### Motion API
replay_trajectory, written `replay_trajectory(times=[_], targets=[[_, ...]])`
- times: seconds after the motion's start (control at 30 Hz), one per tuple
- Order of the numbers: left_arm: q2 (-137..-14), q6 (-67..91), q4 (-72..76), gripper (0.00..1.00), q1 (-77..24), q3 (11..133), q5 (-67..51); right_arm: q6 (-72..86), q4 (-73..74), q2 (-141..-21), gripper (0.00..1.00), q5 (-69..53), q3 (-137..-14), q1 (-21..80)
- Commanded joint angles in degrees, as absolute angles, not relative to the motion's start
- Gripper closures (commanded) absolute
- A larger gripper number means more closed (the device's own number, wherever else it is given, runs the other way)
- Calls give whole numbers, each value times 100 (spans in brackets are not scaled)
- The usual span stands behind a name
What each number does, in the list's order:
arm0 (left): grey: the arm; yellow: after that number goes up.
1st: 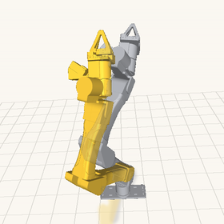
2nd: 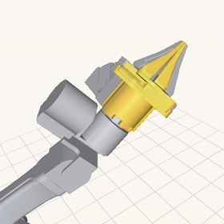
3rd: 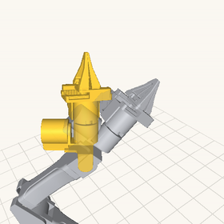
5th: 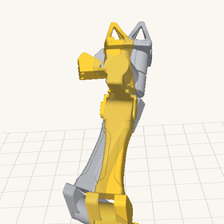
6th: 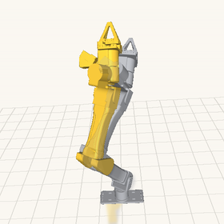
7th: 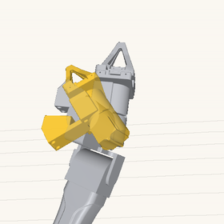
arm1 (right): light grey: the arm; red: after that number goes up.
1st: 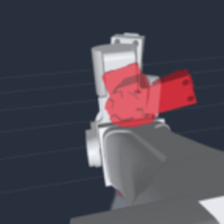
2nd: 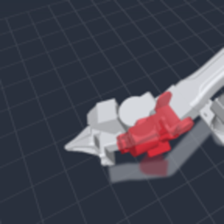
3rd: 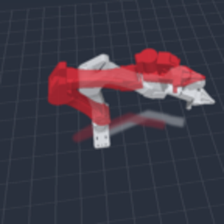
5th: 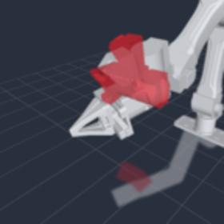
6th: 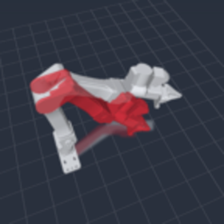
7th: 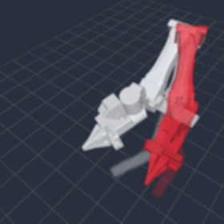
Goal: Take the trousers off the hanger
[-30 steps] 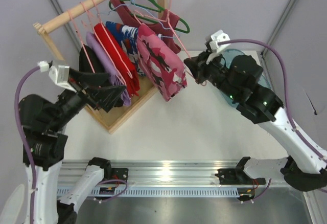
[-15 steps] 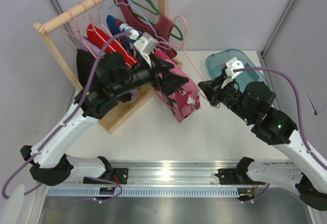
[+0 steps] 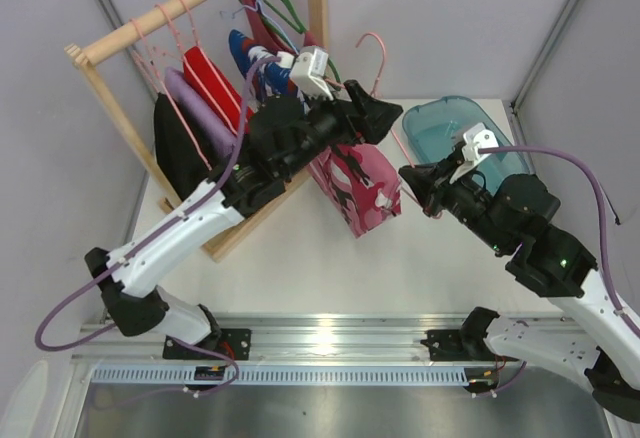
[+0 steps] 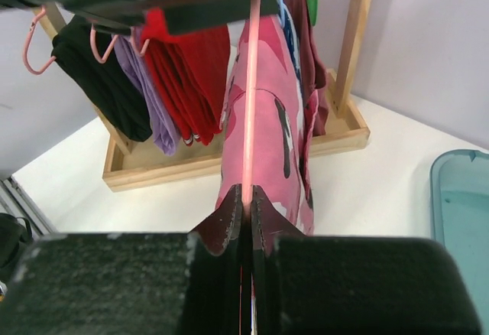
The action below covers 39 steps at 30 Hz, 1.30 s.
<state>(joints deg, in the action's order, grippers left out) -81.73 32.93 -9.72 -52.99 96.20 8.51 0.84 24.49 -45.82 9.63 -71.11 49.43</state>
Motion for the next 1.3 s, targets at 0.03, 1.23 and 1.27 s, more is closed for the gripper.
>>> replay_trajectory(times=[0.03, 1.23, 1.27], targets=[[-8481, 4051, -274, 9, -5423, 9880, 1003, 158, 817, -4403, 100, 984, -7260, 4966], [-9387, 4070, 89, 100, -5845, 10721, 2347, 834, 1140, -5097, 61, 2566, -7496, 5115], [-9361, 4026, 36, 100, -5827, 10775, 2242, 913, 1282, -5106, 50, 2566, -7628, 5115]])
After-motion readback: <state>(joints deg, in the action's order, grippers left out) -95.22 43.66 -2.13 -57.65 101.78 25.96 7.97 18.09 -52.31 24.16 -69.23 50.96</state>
